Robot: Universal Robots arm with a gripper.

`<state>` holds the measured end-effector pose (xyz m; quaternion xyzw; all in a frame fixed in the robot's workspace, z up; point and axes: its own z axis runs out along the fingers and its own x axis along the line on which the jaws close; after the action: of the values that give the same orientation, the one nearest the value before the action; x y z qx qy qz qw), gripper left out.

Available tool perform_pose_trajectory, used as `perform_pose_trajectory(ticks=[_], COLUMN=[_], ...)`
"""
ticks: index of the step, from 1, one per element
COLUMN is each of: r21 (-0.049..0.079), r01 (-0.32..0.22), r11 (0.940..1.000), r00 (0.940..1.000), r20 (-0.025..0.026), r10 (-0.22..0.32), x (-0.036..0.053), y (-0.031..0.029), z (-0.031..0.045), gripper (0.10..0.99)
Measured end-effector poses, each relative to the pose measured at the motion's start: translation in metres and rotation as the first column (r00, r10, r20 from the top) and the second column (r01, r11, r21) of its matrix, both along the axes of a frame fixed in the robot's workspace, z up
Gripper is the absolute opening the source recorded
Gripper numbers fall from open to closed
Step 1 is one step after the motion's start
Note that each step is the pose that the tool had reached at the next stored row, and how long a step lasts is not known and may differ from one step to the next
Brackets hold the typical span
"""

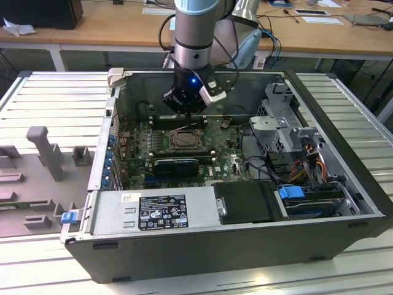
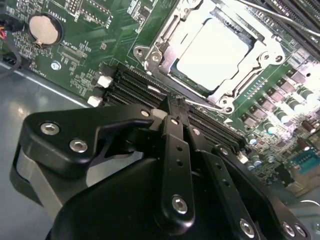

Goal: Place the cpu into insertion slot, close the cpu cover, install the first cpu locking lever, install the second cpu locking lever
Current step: 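Install the first cpu locking lever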

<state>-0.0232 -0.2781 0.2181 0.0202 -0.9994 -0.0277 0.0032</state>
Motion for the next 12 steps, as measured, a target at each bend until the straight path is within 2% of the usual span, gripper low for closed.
perform_pose_trajectory(ticks=[5,12], r21=[0.000,0.000], r01=[0.018,0.028], r11=[0.9998,0.9996], r00=[0.9998,0.9996], r20=[0.0025,0.0054], r10=[-0.018,-0.028], x=[0.0024,0.0060], y=[0.0000,0.0000], z=[-0.0027,-0.0113], gripper=[0.106,0.106])
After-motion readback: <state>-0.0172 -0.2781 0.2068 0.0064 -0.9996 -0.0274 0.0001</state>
